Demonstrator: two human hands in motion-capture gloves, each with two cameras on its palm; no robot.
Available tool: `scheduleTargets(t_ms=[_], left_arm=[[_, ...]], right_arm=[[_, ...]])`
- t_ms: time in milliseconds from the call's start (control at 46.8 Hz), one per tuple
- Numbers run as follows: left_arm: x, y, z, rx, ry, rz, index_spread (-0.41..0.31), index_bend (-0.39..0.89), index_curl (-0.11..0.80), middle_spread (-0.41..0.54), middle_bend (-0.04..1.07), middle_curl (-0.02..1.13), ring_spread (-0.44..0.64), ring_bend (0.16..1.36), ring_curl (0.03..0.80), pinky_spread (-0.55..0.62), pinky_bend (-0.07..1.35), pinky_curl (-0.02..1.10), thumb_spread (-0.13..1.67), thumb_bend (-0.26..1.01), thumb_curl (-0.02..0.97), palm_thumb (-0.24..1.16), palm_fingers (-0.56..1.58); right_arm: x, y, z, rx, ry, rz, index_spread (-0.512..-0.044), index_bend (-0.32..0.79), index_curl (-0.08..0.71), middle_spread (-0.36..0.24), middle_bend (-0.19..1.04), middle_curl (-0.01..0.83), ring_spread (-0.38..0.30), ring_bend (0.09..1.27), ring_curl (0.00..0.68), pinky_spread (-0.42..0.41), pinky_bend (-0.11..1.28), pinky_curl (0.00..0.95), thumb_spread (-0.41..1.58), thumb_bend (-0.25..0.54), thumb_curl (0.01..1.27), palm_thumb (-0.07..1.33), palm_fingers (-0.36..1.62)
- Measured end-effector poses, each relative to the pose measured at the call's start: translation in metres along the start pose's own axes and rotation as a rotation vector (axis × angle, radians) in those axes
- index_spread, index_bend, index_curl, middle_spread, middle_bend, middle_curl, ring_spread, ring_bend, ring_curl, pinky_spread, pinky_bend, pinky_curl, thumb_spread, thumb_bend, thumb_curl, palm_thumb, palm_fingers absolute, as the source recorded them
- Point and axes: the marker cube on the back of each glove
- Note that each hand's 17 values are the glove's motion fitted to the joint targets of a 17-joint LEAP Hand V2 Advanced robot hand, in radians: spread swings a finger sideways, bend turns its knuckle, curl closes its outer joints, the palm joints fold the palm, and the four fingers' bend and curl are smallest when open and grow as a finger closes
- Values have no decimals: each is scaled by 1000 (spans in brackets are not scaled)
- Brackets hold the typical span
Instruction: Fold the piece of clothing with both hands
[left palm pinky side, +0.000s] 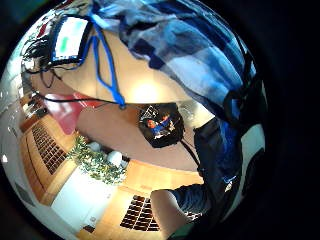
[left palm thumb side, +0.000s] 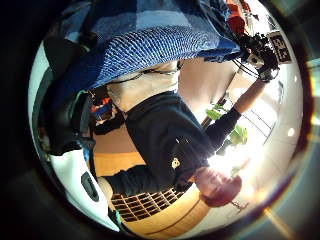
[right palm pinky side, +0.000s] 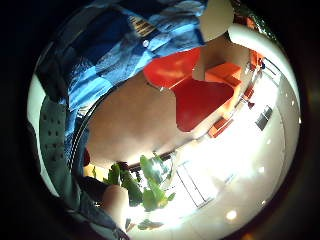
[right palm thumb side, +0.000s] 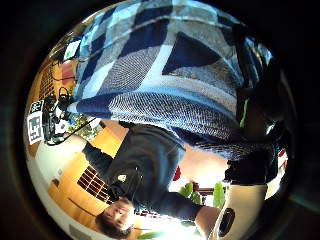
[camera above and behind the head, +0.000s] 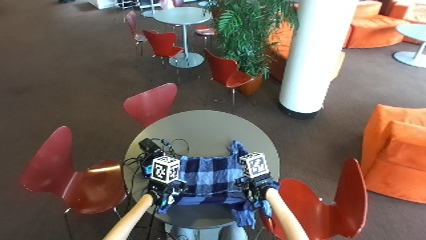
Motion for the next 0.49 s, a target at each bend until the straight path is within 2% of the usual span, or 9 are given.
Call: scheduleTargets(t_ms=[21, 64, 150, 214, 257, 342, 428, 492], left_arm=[[0, 3, -10, 35, -7, 37, -269, 155, 384, -291, 262, 486, -345, 444, 399, -470, 765, 424, 1122, 42, 352, 840, 1252], [-1, 11, -31, 82, -25, 52, -269, 150, 385, -294, 270, 492, -347, 447, 404, -470, 767, 425, 1130, 34, 349, 842, 1254], [-8, 17, -72, 173, -50, 4, -271, 150, 388, -299, 277, 500, -350, 452, 411, -472, 768, 426, 1136, 21, 347, 850, 1252], [-17, 9, -103, 245, -63, -56, -271, 150, 390, -301, 279, 504, -351, 456, 414, -473, 770, 427, 1140, 10, 345, 856, 1250], [-22, -4, -122, 291, -72, -97, -272, 152, 392, -302, 280, 507, -352, 458, 416, -474, 768, 427, 1142, 4, 344, 860, 1248], [-37, -47, -147, 357, -92, -166, -272, 152, 394, -304, 281, 511, -352, 460, 419, -474, 769, 429, 1145, -8, 344, 864, 1246], [-51, -89, -156, 408, -105, -202, -273, 154, 396, -305, 283, 514, -353, 458, 421, -475, 768, 429, 1147, -11, 342, 870, 1247], [-58, -119, -154, 418, -89, -221, -273, 153, 397, -306, 287, 518, -353, 457, 422, -475, 767, 430, 1148, -12, 340, 872, 1248]], right_arm=[[4, -2, -9, 21, 9, 0, -263, 211, 465, -227, 281, 471, -273, 537, 434, -385, 554, 346, 329, -31, 670, 1050, 1273], [9, 0, -30, 60, 28, 27, -262, 207, 472, -228, 283, 476, -274, 535, 437, -387, 551, 347, 311, -29, 679, 1053, 1274], [15, 15, -76, 151, 79, 133, -262, 201, 484, -228, 284, 484, -274, 532, 442, -389, 543, 351, 286, -30, 692, 1052, 1274], [21, 18, -110, 210, 111, 207, -262, 196, 491, -227, 281, 488, -274, 530, 446, -390, 541, 354, 273, -31, 701, 1051, 1274], [25, 14, -129, 220, 121, 243, -262, 194, 495, -227, 279, 491, -274, 528, 448, -391, 539, 356, 266, -31, 706, 1050, 1274], [34, 1, -152, 118, 102, 321, -262, 190, 502, -227, 275, 496, -275, 530, 454, -391, 536, 359, 258, -33, 713, 1046, 1275], [52, -50, -165, 265, 111, 291, -262, 188, 508, -228, 273, 501, -275, 529, 458, -391, 534, 362, 251, -33, 721, 1044, 1274], [54, -52, -165, 262, 106, 304, -262, 187, 512, -228, 272, 504, -275, 528, 460, -391, 533, 364, 246, -31, 727, 1046, 1273]])
